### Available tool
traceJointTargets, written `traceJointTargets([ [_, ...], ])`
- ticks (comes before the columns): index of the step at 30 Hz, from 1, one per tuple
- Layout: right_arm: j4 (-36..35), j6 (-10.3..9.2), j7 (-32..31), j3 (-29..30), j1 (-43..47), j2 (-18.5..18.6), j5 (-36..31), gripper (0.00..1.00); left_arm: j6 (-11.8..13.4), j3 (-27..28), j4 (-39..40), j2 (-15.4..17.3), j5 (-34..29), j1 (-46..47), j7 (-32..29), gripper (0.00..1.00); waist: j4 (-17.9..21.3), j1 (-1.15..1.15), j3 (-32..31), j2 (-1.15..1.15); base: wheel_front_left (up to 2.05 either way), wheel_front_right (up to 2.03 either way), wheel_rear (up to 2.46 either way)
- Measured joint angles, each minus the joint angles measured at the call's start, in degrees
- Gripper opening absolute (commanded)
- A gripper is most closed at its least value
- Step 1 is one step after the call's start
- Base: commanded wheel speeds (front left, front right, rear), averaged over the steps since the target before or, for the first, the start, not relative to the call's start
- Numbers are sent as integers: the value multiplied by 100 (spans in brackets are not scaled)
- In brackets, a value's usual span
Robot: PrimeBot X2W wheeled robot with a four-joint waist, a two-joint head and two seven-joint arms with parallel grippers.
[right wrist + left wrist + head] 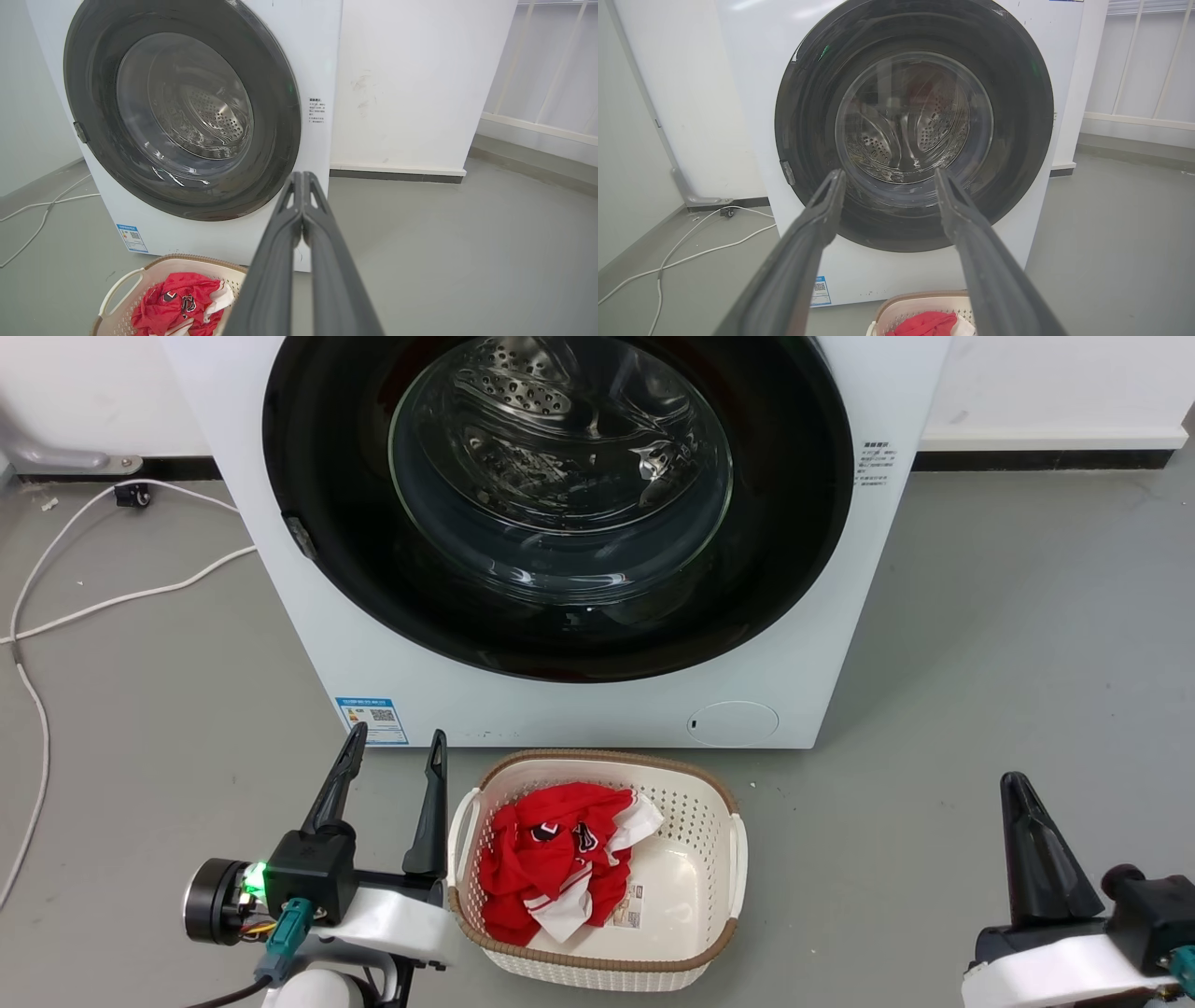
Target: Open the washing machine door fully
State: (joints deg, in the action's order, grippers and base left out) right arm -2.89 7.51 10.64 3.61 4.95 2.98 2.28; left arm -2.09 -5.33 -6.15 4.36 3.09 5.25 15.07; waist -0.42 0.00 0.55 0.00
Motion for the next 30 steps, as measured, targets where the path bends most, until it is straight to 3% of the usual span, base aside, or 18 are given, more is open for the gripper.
traceJointTargets([
  [4, 53, 0, 101, 26, -41, -1, 787, 0, -1, 14, 2, -3, 0, 0, 0, 100, 3, 0, 13, 0, 0, 0, 0],
  [11, 346, -1, 220, -44, -435, -3, 4425, 0, 0, 26, 32, -22, 1, 3, 0, 100, 24, 0, 80, 0, 0, 0, 0],
  [17, 590, -1, -31, 118, -1198, -9, 6642, 0, 8, 34, 102, -45, 13, 106, 0, 100, 34, 0, 246, 0, 0, 0, 0],
  [24, 1337, -2, -717, 710, -2522, 42, 7942, 0, 26, -2, 193, -80, 19, 320, 0, 100, -9, 0, 570, 0, 0, 0, 0],
  [30, 2258, -2, -1221, 926, -3853, 425, 8351, 0, 67, -38, 310, -98, 18, 543, 0, 100, -85, 0, 963, 0, 0, 0, 0],
])
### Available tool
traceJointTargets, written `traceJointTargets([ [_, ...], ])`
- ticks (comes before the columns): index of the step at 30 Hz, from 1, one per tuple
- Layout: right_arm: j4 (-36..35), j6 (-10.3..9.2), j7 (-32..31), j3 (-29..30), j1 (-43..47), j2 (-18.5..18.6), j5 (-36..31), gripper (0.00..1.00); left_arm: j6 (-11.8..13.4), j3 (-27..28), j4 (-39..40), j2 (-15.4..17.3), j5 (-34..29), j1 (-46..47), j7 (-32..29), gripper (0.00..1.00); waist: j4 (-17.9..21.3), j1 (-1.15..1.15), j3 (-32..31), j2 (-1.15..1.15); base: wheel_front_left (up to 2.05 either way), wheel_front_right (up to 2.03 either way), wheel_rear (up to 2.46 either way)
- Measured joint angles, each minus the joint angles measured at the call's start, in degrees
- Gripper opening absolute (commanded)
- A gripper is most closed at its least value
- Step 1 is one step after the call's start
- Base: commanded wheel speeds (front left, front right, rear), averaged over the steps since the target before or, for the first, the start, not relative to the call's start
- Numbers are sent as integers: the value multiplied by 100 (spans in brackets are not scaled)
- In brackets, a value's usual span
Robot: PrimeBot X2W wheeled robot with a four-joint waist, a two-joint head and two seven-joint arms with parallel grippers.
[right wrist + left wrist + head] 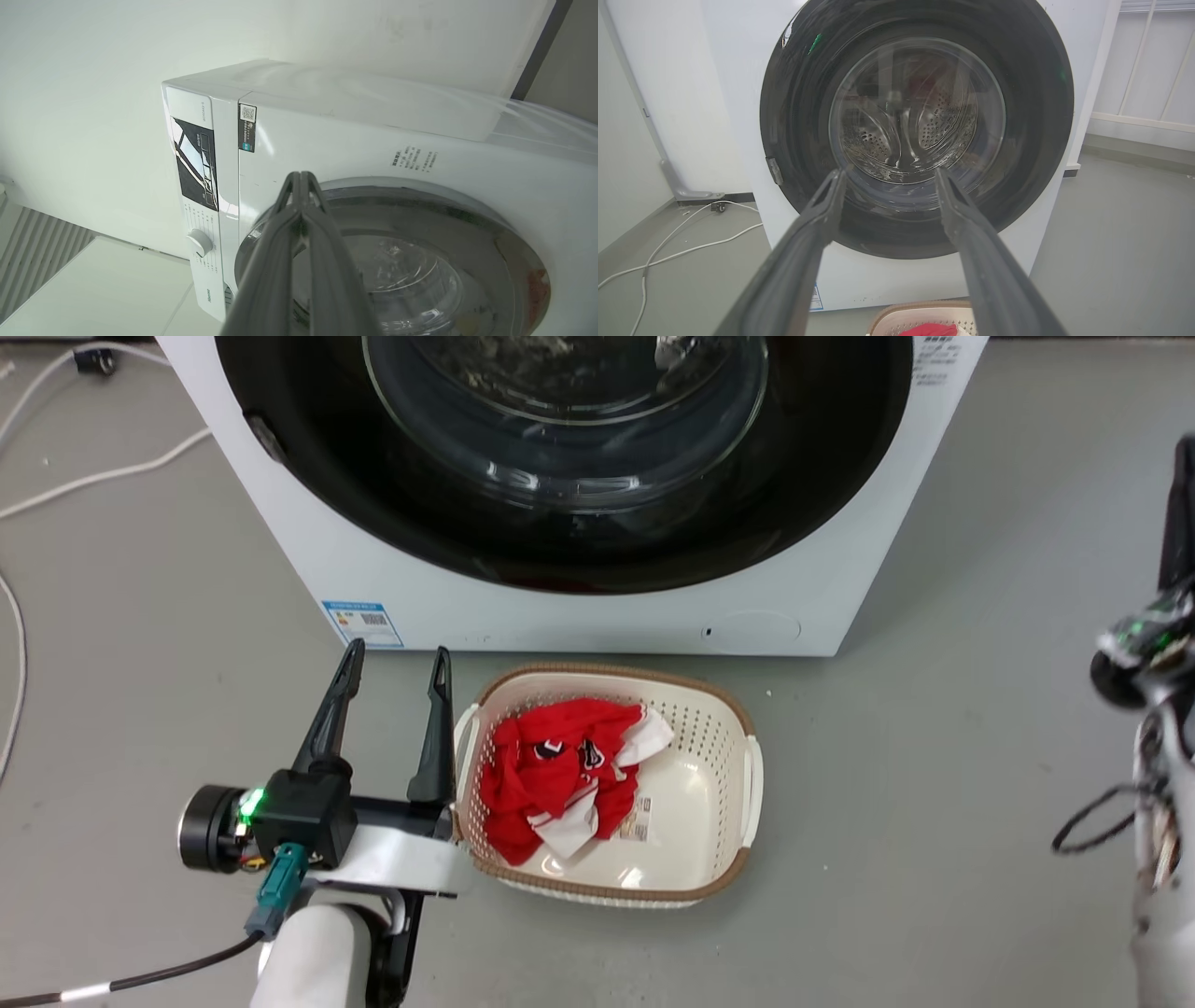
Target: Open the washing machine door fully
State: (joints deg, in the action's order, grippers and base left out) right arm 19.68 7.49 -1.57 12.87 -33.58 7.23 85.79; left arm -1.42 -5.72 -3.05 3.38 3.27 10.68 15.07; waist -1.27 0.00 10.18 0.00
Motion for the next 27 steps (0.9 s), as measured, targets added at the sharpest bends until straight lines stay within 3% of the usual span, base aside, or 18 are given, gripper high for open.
traceJointTargets([
  [7, 1034, 0, -410, -68, -1610, 501, -22, 0, 49, -71, 155, -19, -4, 330, 0, 100, -75, 0, 554, 0, 0, 0, 0],
  [15, 1766, 0, -858, -508, -3225, 967, -617, 0, 122, -160, 312, -34, -9, 678, 0, 100, -149, 0, 1118, 0, 0, 0, 0],
  [27, 2316, 0, -2239, -1379, -4788, 978, -1392, 0, 193, -278, 409, -42, 43, 1071, 0, 100, -235, 0, 1743, 0, 0, 0, 0],
])
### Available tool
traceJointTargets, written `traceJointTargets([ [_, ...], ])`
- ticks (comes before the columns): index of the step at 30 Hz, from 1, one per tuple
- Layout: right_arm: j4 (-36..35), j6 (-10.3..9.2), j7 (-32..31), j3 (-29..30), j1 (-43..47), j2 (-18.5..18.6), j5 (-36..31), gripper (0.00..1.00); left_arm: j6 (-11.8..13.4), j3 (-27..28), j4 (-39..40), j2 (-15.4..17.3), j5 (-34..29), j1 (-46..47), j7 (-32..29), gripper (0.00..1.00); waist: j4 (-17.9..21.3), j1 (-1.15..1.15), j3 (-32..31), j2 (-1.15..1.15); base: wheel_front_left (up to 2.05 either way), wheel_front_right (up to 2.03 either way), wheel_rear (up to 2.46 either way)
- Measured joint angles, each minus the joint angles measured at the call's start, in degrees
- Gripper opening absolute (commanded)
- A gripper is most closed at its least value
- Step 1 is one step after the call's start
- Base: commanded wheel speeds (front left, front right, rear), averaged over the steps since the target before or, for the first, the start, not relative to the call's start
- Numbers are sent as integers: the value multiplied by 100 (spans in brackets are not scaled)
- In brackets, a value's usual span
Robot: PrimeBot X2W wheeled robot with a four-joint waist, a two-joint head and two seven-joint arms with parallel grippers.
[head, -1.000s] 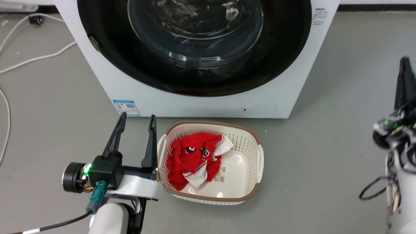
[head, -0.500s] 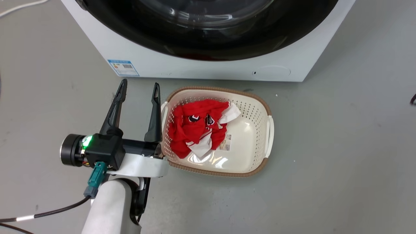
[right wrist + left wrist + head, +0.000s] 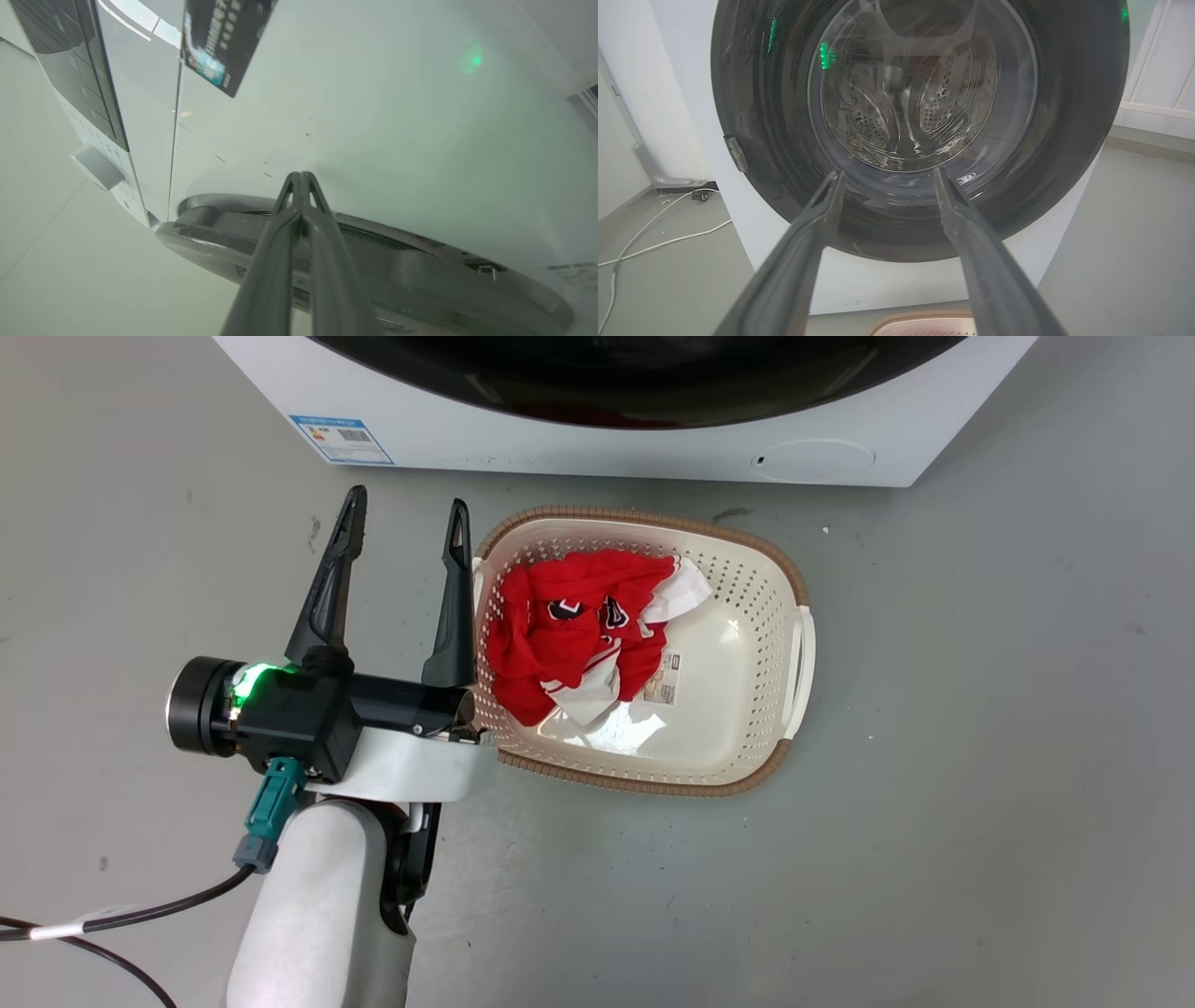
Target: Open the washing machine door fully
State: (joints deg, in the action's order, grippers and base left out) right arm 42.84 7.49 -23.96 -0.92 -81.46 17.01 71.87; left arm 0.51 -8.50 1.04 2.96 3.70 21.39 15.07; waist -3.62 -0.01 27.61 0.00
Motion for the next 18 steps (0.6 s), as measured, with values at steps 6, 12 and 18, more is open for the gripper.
traceJointTargets([
  [6, 328, 0, -595, -336, -396, -40, -499, 0, 24, -12, 25, -2, 7, 74, 0, 100, -40, 0, 176, 0, 0, 0, 0],
  [12, 605, -3, -995, -472, -771, -108, -935, 0, 78, -56, 55, -4, 59, 148, 0, 100, -76, 0, 354, 0, 0, 0, 0],
  [18, 648, 0, -1457, -421, -964, -120, -1036, 0, 109, -80, 54, -4, 99, 235, 0, 100, -98, 1, 456, 0, 0, 0, 0],
])
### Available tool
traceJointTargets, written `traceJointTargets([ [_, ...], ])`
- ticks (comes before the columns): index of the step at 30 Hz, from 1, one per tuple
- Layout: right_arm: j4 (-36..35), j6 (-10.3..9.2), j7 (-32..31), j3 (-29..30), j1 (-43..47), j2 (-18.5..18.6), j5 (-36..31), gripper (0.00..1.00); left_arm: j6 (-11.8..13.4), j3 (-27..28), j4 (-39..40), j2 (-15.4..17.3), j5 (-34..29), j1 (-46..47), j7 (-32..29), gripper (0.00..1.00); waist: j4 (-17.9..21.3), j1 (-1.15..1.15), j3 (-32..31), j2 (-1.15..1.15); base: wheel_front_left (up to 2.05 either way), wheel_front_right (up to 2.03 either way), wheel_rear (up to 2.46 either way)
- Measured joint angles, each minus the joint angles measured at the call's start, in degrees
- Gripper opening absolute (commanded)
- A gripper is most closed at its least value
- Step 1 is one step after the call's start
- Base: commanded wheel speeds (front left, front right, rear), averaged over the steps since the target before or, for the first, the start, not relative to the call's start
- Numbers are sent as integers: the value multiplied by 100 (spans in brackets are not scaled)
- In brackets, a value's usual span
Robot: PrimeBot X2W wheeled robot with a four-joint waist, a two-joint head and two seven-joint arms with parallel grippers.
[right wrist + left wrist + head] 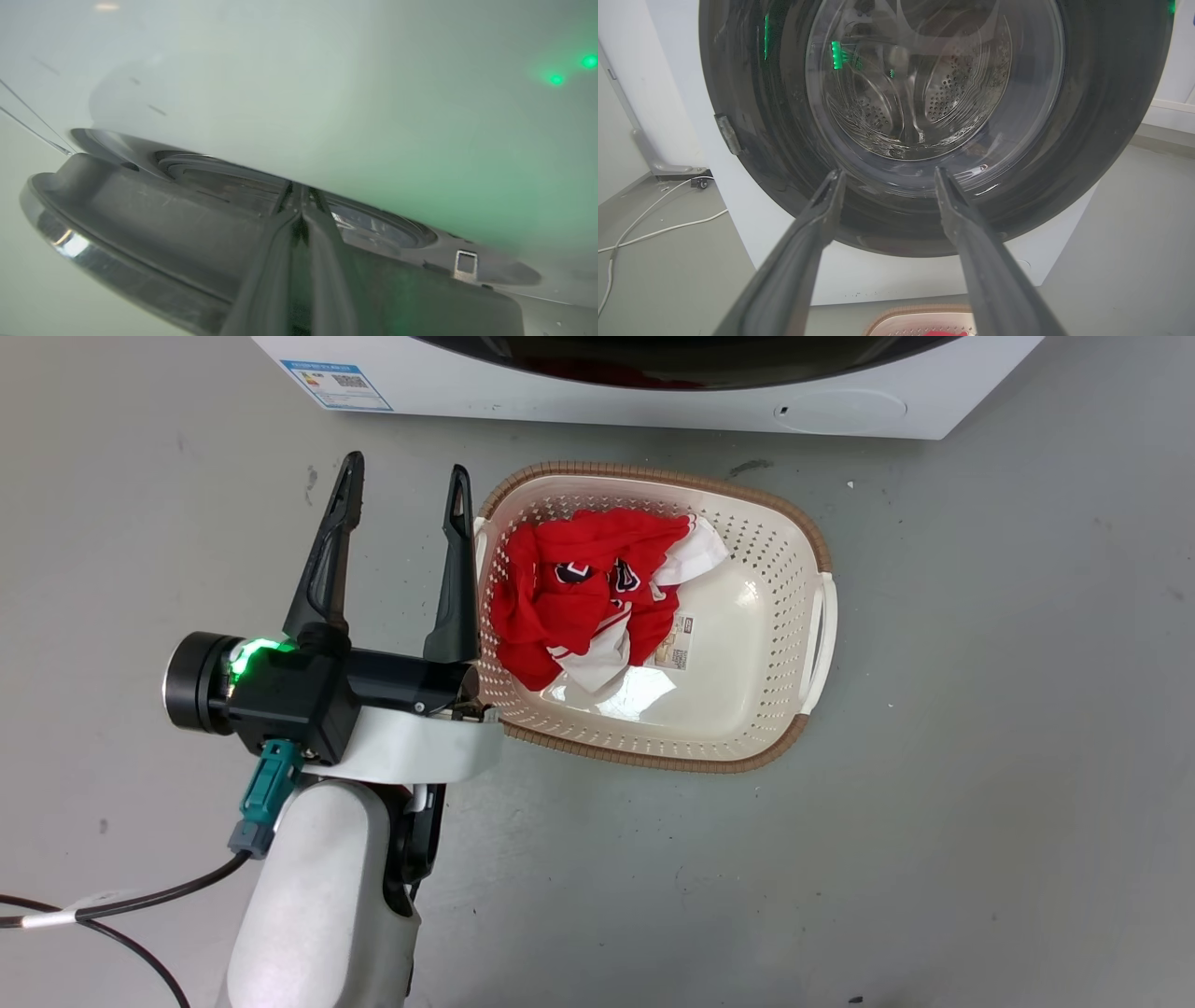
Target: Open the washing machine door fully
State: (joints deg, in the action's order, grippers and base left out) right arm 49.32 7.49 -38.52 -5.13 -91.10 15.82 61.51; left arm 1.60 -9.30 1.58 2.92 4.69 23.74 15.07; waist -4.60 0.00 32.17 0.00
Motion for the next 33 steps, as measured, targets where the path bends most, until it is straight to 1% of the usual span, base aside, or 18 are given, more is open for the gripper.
traceJointTargets([
  [8, -352, 0, -978, 82, 70, 3, 183, 0, 40, 10, -43, 0, 3, 12, 0, 100, 51, 0, -8, 0, 0, 0, 0],
  [14, -684, 0, -1614, 164, 427, -1, 363, 0, 42, 23, -129, 0, 3, 14, 0, 100, 121, 0, -139, 0, 0, 0, 0],
  [18, -865, 0, -1969, 209, 722, -68, 430, 0, 15, 47, -201, 0, 3, 5, 0, 100, 163, 0, -299, 0, 0, 0, 0],
  [24, -1104, 0, -2319, 266, 1312, -280, 510, 0, -16, 75, -348, 0, 5, -141, 0, 100, 204, 0, -626, 0, 0, 0, 0],
  [33, -1443, 0, -2672, 338, 2431, -744, 620, 0, -120, 159, -515, -1, 10, -641, 0, 100, 213, 0, -1368, 0, 0, 0, 0],
])
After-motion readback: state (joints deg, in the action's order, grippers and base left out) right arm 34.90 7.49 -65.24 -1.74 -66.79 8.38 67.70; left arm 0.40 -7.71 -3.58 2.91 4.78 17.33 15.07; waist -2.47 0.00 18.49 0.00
